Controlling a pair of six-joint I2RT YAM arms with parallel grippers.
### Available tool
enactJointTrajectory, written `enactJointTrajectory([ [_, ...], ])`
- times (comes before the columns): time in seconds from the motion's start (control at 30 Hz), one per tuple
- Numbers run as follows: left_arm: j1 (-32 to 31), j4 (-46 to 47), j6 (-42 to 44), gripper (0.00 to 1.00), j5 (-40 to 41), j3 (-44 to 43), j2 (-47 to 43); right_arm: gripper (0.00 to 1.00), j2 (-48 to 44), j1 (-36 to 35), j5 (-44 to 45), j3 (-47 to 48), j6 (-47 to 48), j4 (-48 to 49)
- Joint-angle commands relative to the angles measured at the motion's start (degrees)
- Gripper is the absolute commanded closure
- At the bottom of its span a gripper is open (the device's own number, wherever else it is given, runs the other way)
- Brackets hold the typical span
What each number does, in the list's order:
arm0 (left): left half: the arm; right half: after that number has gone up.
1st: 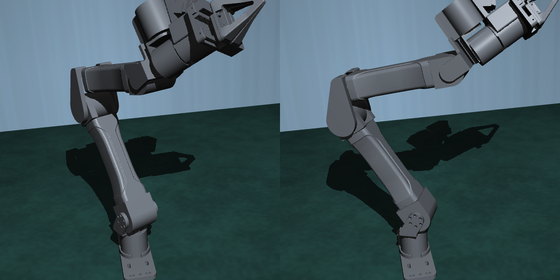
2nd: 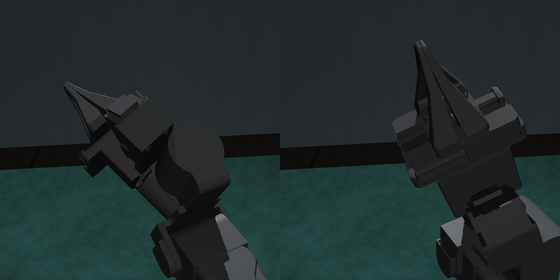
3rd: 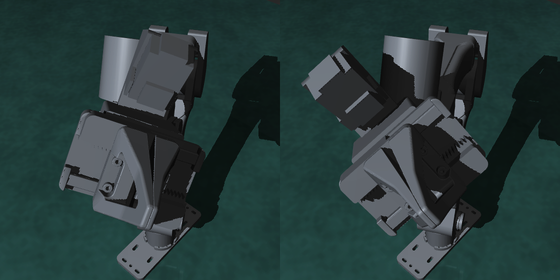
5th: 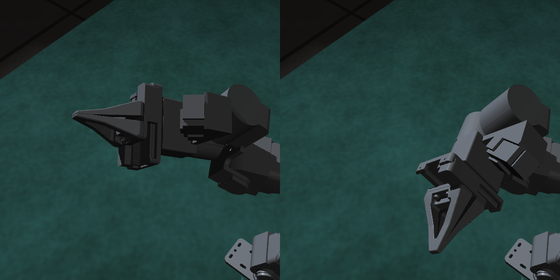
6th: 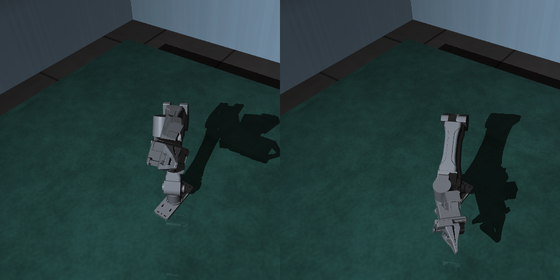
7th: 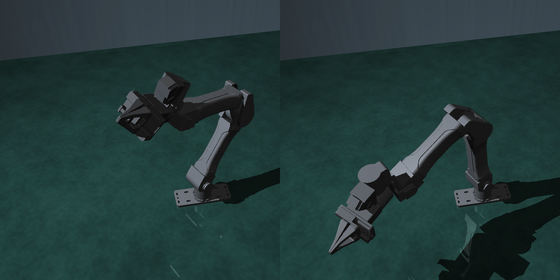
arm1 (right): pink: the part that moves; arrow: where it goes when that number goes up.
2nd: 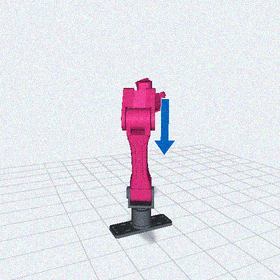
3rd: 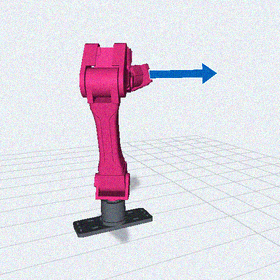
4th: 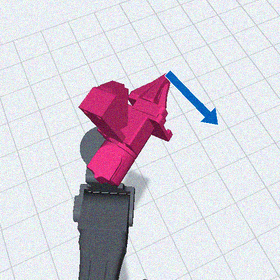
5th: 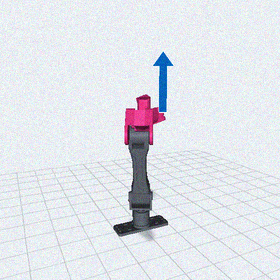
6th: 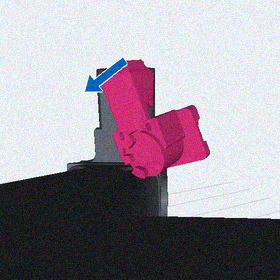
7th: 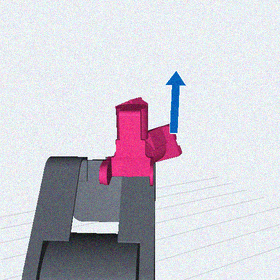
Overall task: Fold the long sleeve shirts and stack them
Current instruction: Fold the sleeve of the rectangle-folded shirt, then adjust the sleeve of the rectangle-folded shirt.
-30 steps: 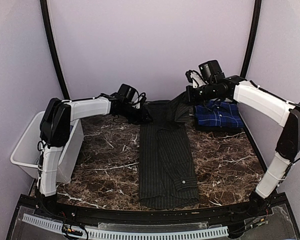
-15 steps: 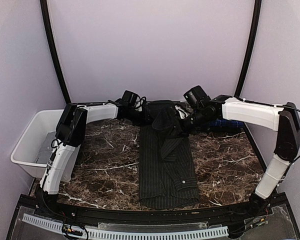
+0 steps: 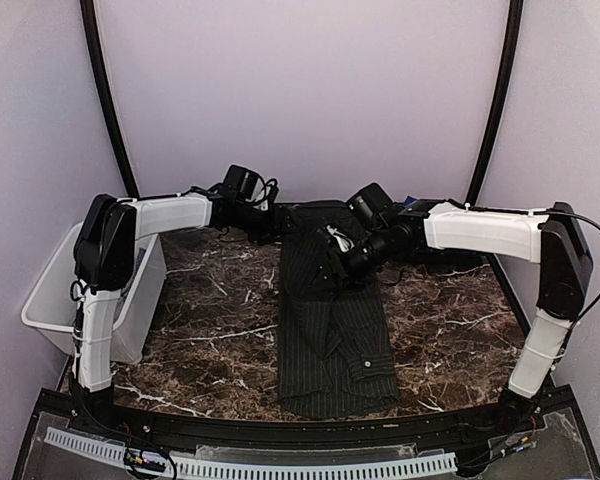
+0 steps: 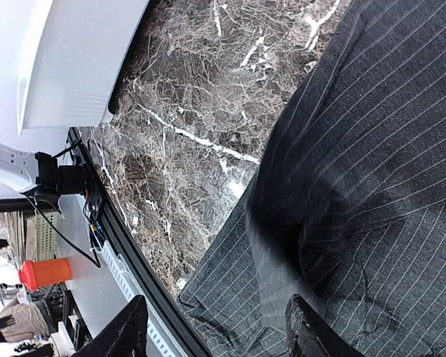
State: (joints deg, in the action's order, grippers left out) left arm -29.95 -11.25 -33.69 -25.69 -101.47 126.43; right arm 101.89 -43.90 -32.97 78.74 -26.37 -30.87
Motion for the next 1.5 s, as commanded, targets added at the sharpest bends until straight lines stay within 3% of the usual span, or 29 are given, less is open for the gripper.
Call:
enactJointTrajectory([
  [0.0,0.5,-1.84,0.46,0.39,0.23,2.28,-5.45,0.39,-1.2,-0.84,1.61,-0.46,-0.11,2.9],
  [0.33,-0.29,-4.49,1.95,0.44,-5.91,15.55,-16.08,0.62,-2.56,-2.1,8.3,-9.04,-2.93,6.73],
  [0.6,-2.88,-10.1,5.7,0.49,-1.75,28.72,-23.96,0.63,0.2,-7.75,11.22,-10.34,-5.04,10.04],
  [0.87,-4.35,-8.53,7.39,0.51,-5.52,41.86,-27.74,0.71,2.84,-8.77,14.48,-11.83,-9.24,14.4],
  [1.3,-10.19,-13.56,8.74,0.52,1.7,42.84,-24.45,0.65,5.6,-8.11,16.46,-17.78,-16.35,25.76],
  [1.47,-11.2,-15.61,8.43,0.57,4.52,41.48,-22.69,0.65,5.58,-7.71,17.11,-19.01,-17.74,28.38],
])
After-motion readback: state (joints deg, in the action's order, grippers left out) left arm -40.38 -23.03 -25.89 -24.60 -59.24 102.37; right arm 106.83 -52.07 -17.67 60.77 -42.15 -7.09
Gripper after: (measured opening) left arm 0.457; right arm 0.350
